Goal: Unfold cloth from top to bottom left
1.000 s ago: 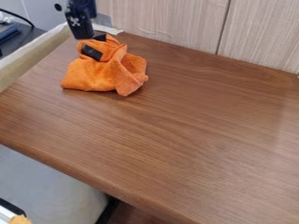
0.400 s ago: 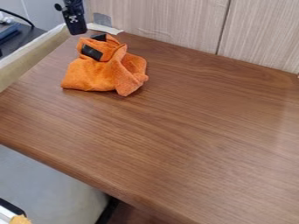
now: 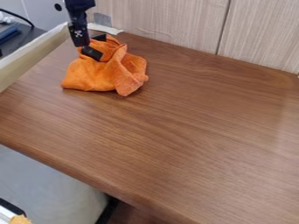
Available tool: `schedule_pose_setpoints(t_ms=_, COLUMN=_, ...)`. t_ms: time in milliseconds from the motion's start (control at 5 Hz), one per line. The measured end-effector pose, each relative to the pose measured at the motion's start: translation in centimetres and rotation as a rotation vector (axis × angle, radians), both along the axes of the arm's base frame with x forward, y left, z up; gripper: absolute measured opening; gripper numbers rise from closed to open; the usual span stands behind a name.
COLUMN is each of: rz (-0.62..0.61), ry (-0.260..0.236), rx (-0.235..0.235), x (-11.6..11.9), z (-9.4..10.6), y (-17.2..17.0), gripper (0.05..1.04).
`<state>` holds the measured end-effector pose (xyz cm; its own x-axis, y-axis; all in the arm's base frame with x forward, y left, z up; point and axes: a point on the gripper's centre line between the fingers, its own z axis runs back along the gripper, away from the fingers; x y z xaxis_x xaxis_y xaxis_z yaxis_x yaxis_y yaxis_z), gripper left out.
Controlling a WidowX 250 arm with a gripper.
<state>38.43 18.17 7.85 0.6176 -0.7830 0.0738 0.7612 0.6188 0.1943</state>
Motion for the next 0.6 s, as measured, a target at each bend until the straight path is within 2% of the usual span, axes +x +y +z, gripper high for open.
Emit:
schedule_pose_setpoints(t_ms=200, rz=-0.007, ry=0.021, rx=-0.003, x=0.2, z=-1.0, y=-0.2, gripper=0.999)
schedule_pose_setpoints(t_ms=400, rz=-0.038, ry=0.065, rx=0.004, x=0.4, z=-2.6, y=-1.0, gripper=0.948)
schedule_pose_setpoints(t_ms=600, rz=-0.053, ry=0.076, rx=0.026, x=0.7, z=-2.8, y=-1.2, gripper=0.665)
